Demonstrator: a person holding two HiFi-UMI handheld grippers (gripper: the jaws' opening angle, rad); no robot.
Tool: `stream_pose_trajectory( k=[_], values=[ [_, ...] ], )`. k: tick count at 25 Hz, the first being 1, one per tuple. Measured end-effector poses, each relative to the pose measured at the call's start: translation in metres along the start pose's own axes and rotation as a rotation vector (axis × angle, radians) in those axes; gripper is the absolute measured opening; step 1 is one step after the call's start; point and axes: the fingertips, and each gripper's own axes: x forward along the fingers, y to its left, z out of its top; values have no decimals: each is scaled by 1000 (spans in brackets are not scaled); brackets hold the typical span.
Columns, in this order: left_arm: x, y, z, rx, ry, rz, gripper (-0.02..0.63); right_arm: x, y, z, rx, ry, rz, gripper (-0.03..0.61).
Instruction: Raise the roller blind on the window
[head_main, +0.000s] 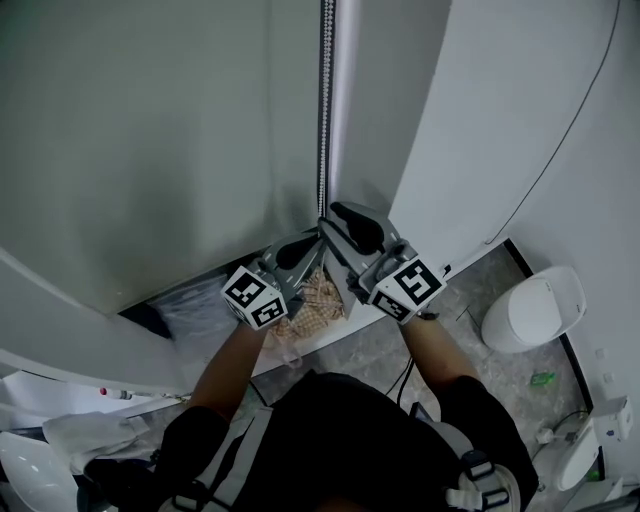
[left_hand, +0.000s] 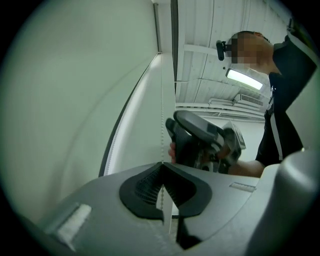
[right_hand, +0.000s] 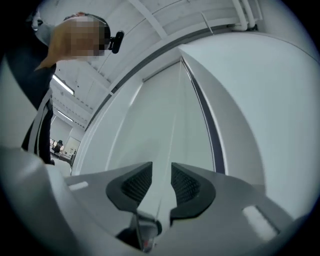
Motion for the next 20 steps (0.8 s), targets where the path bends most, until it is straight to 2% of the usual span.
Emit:
stream_pose_trajectory(
  k=[4,10,16,20],
  values=[
    [-1,3,-3,-3,-2,-4,6,34,-13,32,3,-55,-5,101],
    [-4,-3,-3,1,-10,5,6,46,-15,63,-70,-100,-22,43],
    [-5,0,-2,-1,-12,9,6,46,-20,62,-26,-139,-36,22],
    [-6,0,-12,-18,7,16,6,38,-16,52,-51,-151,-65,17]
  ],
)
